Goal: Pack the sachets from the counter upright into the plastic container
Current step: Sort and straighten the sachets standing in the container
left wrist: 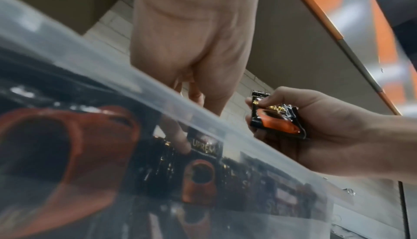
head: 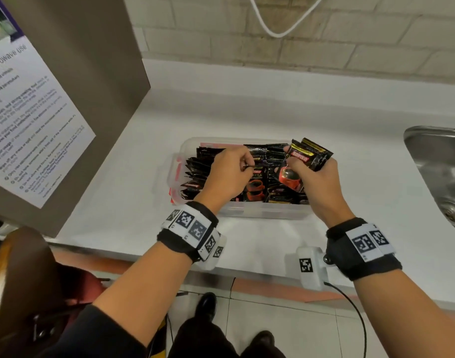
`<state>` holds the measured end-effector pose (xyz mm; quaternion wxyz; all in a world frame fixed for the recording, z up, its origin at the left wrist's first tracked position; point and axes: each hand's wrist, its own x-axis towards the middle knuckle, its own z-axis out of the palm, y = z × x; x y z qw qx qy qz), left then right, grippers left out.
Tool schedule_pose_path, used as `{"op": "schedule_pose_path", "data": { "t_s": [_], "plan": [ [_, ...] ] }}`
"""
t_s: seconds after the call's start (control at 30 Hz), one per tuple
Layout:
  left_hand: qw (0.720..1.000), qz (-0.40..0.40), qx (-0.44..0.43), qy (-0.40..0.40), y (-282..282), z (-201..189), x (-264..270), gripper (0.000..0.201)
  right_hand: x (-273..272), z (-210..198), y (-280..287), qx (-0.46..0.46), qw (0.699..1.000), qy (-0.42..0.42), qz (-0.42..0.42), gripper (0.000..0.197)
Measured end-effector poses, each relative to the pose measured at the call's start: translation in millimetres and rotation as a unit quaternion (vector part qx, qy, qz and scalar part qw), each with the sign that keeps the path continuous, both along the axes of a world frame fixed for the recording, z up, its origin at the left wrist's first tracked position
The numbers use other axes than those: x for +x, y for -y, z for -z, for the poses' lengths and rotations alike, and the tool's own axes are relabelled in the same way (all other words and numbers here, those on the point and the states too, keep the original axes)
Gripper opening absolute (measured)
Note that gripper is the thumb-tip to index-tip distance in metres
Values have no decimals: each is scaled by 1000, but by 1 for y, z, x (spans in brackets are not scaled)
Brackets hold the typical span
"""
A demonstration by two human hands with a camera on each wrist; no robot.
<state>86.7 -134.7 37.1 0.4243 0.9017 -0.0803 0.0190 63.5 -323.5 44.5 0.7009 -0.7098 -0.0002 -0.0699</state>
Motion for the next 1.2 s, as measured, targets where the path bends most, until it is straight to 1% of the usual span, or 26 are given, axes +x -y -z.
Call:
{"op": "schedule_pose_path", "data": {
  "t_s": [0.1,0.13,0.27,0.37,0.47,0.6,0.67,0.73,0.8,0.83,0.87,0.9,0.97,1.03,1.07,1.13,1.2],
  "plan": [
    [999,5,28,23,5,-2,1,10,-2,1,-1,-34,999,17,-6,13],
    [999,7,36,30,7,-2,1,11,-2,1,-2,-35,999,21,-10,17],
    [996,21,84,34,15,4,-2,11,-4,1,-3,-10,1000,21,-4,43],
    [991,24,125,40,19,10,-5,12,-6,1,-4,8,1000,18,10,49],
    [983,18,166,71,18,13,-7,16,-8,3,-6,19,1000,16,6,50],
    [978,17,188,95,14,14,-9,29,-11,4,-9,9,1000,20,-10,41],
    [983,7,151,108,11,13,-9,32,-10,1,-10,10,1000,21,-12,37],
    [992,-7,56,109,7,9,-8,32,-7,-1,-9,10,1000,14,-9,35],
    [992,-11,-55,111,4,1,-5,34,-4,-3,-11,14,1000,4,-14,33],
    [990,-5,-90,111,2,-4,-3,36,-2,-4,-11,12,1000,2,-19,33],
    [989,9,-101,107,1,-9,0,37,-1,-4,-12,8,1000,4,-24,32],
    [991,31,-85,97,-1,-12,3,38,0,-5,-13,4,1000,10,-27,32],
    [994,87,-11,59,-4,-16,7,36,1,-5,-12,-1,999,24,-26,32],
    [989,130,65,25,-3,-15,9,33,0,-3,-12,1,999,33,-21,32],
    [985,140,94,17,-2,-14,9,30,0,-2,-12,-1,999,36,-18,32],
    [985,134,110,9,0,-10,9,24,-2,1,-12,-5,999,38,-17,32],
    [991,111,79,-6,0,-7,8,16,-3,2,-13,5,999,39,-20,32]
  ]
}}
